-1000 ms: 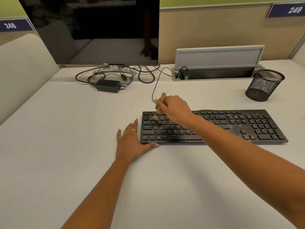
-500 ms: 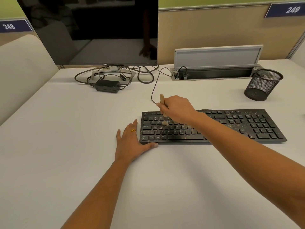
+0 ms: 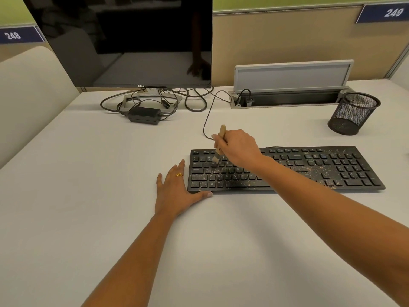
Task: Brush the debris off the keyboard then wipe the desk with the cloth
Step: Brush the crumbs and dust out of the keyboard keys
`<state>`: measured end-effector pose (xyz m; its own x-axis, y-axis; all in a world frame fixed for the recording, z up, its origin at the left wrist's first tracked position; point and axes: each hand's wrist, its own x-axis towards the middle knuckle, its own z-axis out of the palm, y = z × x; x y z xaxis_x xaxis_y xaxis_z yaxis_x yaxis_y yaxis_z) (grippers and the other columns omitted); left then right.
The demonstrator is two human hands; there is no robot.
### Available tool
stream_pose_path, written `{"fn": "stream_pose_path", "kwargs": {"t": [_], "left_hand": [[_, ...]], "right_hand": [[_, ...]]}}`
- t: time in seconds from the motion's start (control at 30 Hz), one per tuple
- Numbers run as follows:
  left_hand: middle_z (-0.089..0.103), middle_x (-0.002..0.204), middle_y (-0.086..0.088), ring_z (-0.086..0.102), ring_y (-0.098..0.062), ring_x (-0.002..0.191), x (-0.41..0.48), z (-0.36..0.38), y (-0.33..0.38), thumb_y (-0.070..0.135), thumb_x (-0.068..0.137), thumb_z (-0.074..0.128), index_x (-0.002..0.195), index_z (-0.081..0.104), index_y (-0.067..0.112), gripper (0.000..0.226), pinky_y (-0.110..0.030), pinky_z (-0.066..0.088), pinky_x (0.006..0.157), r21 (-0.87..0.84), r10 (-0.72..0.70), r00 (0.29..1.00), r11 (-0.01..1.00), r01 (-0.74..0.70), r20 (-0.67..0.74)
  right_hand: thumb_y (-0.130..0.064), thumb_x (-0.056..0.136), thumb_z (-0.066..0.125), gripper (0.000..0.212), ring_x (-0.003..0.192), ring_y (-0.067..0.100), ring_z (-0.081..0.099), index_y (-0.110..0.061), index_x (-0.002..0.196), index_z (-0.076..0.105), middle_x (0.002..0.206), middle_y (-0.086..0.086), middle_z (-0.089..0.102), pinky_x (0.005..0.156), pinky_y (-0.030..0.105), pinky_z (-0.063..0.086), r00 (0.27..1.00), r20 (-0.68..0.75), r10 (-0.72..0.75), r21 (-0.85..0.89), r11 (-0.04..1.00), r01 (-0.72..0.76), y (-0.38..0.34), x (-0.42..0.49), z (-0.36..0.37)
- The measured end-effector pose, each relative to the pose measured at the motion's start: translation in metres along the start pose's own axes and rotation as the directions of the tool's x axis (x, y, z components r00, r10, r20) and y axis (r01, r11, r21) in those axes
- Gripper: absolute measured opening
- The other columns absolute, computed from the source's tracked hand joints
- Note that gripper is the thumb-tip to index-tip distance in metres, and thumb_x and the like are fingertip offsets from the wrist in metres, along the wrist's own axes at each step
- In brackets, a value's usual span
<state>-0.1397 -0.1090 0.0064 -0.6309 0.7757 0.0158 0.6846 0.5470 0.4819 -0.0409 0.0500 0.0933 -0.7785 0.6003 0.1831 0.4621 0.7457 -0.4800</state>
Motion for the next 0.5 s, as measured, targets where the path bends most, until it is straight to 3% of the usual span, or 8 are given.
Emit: {"fn": "stream_pose_path", "kwargs": {"t": [0.13, 0.3, 0.5], "left_hand": [[0.022, 0.157, 0.003, 0.013, -0.010, 0.146, 0.000, 0.001, 0.000, 0.086, 0.049, 0.048, 0.152, 0.011, 0.021, 0.128, -0.042, -0.004, 0.119, 0.004, -0.002, 1.000, 1.000, 0.002, -0.002], [0.020, 0.158, 0.003, 0.013, -0.010, 0.146, 0.000, 0.001, 0.000, 0.086, 0.049, 0.047, 0.152, 0.011, 0.020, 0.128, -0.042, -0.003, 0.119, 0.012, -0.003, 1.000, 1.000, 0.003, 0.000], [0.020, 0.158, 0.004, 0.012, -0.010, 0.146, 0.000, 0.002, 0.000, 0.086, 0.050, 0.049, 0.152, 0.011, 0.021, 0.127, -0.042, -0.004, 0.119, 0.000, -0.005, 1.000, 1.000, 0.005, 0.001]], "right_hand": [[-0.036, 0.101, 0.030, 0.050, 0.079, 0.028, 0.065, -0.005, 0.087, 0.067, 0.083, 0.010, 0.070, 0.078, 0.041, 0.051, 0.998, 0.057, 0.007, -0.031, 0.999, -0.005, -0.001, -0.001, 0.004], [-0.036, 0.101, 0.032, 0.049, 0.080, 0.024, 0.065, -0.006, 0.089, 0.070, 0.083, 0.006, 0.072, 0.075, 0.036, 0.051, 0.997, -0.050, 0.060, 0.056, 0.997, -0.058, -0.005, 0.002, 0.002], [-0.033, 0.101, 0.030, 0.048, 0.081, 0.029, 0.063, -0.004, 0.090, 0.065, 0.086, 0.011, 0.070, 0.071, 0.035, 0.046, 1.000, 0.001, 0.001, -0.098, 0.995, -0.001, -0.011, -0.002, 0.013]]}}
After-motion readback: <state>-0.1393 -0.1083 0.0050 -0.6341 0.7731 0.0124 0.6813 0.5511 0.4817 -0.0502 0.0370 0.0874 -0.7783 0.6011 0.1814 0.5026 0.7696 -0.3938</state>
